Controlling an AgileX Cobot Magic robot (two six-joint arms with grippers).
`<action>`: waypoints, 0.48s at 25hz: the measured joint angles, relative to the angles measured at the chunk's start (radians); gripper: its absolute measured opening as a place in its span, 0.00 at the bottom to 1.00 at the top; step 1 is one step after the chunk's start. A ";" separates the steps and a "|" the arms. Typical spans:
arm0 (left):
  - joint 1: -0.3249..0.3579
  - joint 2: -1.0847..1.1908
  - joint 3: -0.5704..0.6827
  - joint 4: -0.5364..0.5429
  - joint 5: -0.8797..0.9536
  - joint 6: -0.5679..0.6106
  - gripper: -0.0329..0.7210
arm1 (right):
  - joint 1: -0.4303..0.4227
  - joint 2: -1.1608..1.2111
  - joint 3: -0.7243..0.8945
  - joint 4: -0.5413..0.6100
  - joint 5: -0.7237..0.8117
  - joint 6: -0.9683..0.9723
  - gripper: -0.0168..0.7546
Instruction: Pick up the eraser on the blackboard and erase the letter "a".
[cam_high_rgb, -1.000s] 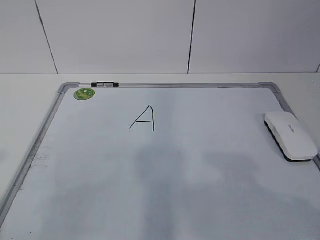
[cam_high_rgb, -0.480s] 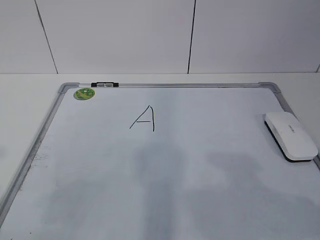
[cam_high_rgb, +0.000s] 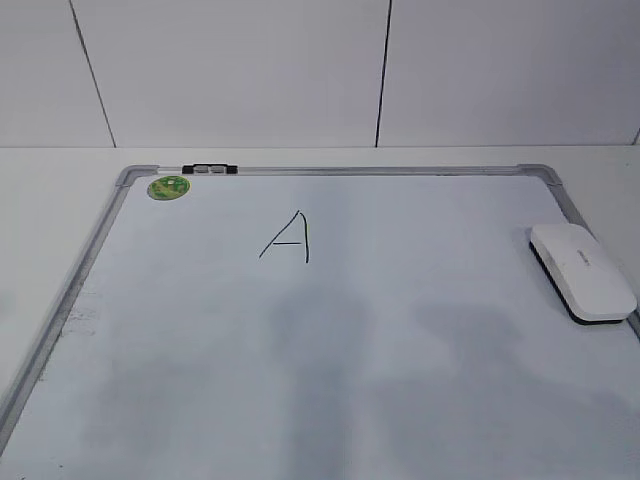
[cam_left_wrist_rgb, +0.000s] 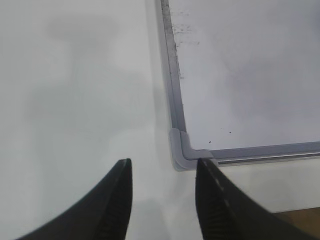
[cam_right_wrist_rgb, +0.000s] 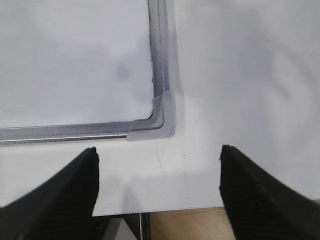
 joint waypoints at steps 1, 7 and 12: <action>0.000 0.000 0.000 0.000 0.000 0.000 0.47 | 0.000 0.000 0.000 0.000 0.000 0.000 0.79; 0.000 0.000 0.000 0.000 0.000 0.000 0.46 | 0.000 0.000 0.000 0.000 0.000 0.000 0.79; 0.000 0.000 0.000 0.000 0.000 0.000 0.43 | 0.000 0.000 0.000 0.000 0.000 0.000 0.79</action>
